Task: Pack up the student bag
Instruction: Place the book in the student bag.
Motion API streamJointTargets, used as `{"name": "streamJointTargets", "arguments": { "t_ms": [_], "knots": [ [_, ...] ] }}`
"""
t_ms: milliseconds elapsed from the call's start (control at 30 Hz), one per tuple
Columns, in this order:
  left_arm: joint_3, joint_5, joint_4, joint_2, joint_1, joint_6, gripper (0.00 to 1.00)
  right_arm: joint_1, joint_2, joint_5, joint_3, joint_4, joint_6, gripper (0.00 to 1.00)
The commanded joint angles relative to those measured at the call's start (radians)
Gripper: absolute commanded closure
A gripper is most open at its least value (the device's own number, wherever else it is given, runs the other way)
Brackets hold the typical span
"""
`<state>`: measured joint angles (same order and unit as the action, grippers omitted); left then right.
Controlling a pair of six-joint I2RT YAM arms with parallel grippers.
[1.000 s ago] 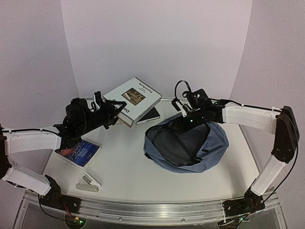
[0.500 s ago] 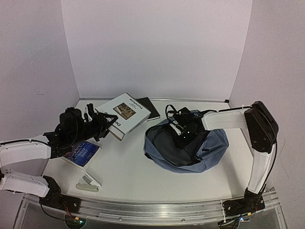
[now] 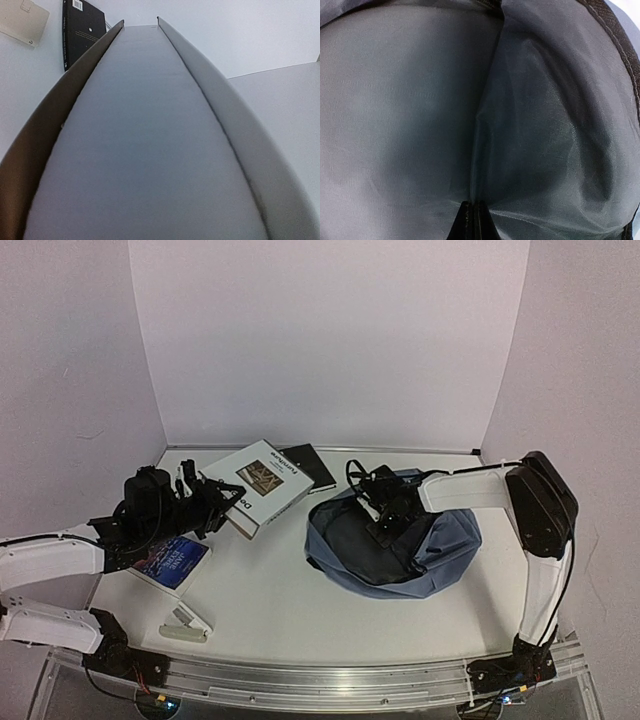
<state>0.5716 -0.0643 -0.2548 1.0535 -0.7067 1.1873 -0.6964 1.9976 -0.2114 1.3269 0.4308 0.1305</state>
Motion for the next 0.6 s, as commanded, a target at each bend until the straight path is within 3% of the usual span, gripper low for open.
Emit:
{"name": "streamJointTargets", "arguments": {
  "t_ms": [0, 300, 467, 567],
  "knots": [
    [0.007, 0.01, -0.014, -0.031, 0.004, -0.031, 1.0, 0.002, -0.02, -0.012, 0.059, 0.051, -0.009, 1.0],
    [0.007, -0.184, -0.12, 0.056, 0.004, -0.065, 1.0, 0.002, -0.165, 0.126, 0.17, 0.112, -0.066, 1.0],
    [-0.013, -0.346, -0.306, 0.152, -0.002, -0.056, 1.0, 0.003, -0.195, 0.168, 0.213, 0.118, -0.071, 1.0],
    [-0.003, -0.402, -0.339, 0.203, -0.004, -0.054, 1.0, 0.004, -0.202, 0.182, 0.244, 0.129, -0.068, 1.0]
  ]
}}
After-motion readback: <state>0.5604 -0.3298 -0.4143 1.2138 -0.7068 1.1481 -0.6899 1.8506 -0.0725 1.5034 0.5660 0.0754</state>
